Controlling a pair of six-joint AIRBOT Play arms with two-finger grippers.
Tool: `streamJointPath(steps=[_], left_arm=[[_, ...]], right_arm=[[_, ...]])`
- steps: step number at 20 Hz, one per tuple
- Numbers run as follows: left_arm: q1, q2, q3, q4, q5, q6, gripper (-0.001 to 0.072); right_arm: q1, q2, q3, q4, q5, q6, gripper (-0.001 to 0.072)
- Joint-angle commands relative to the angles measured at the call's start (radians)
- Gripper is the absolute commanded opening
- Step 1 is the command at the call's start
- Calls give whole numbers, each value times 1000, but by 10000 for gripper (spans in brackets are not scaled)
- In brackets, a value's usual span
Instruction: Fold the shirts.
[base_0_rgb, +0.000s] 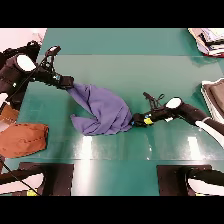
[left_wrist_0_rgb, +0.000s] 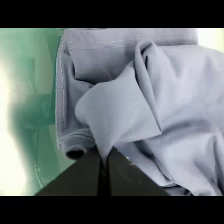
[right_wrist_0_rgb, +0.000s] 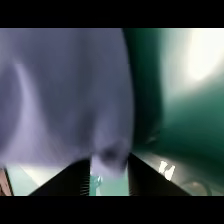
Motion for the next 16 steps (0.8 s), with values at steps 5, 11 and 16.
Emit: streamJointPath(steps=[5, 11, 16], left_arm=[[1, 109, 45, 34, 30, 0, 23], [1, 356, 317, 55, 31, 1, 24], [1, 516, 506, 50, 31, 1, 24]], right_arm=[[-33, 32, 180, -184, -4, 16, 14], [-248, 289, 499, -344, 123, 29, 14], [-354, 457, 766, -344, 121, 27, 14]])
